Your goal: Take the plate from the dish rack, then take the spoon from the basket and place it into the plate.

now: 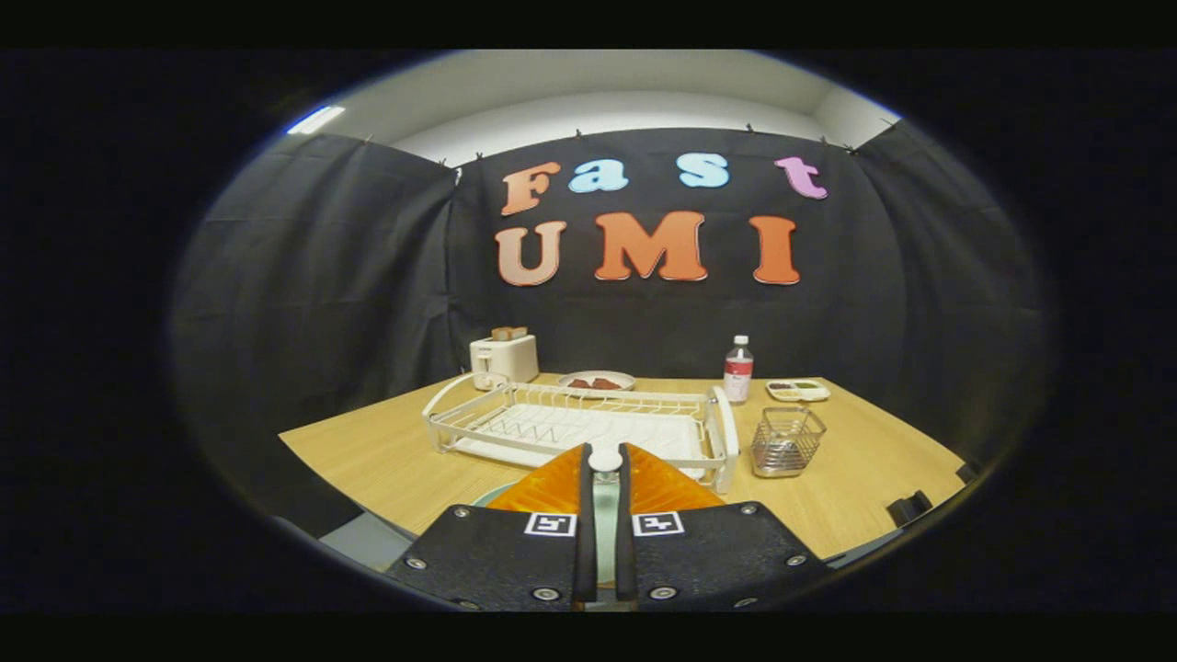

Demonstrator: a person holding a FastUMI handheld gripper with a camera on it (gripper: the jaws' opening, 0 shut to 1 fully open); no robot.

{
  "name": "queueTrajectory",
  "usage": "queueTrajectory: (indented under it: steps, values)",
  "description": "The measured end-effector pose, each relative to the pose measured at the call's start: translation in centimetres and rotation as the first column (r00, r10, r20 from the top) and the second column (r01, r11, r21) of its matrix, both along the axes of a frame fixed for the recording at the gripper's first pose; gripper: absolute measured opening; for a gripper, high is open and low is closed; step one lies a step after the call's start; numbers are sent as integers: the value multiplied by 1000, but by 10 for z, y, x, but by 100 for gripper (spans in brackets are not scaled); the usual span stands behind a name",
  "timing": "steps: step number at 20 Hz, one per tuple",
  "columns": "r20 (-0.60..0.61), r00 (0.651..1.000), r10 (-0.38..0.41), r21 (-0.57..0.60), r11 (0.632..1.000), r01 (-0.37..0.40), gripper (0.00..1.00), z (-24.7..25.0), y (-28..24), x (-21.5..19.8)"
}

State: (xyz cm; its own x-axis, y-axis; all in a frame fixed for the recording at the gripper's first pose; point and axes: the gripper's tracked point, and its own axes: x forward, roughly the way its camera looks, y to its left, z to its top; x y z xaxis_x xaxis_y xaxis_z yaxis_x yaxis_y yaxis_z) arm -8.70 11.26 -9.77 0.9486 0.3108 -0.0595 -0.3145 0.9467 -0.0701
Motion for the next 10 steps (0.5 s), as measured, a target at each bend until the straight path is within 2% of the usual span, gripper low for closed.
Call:
queueTrajectory:
  steps: [6, 10]
  values:
    - [-33, 997, 69, -6, 998, -69, 8, -35, 21, 3]
    - [-34, 997, 63, -22, 998, -64, 8, -40, 21, 8]
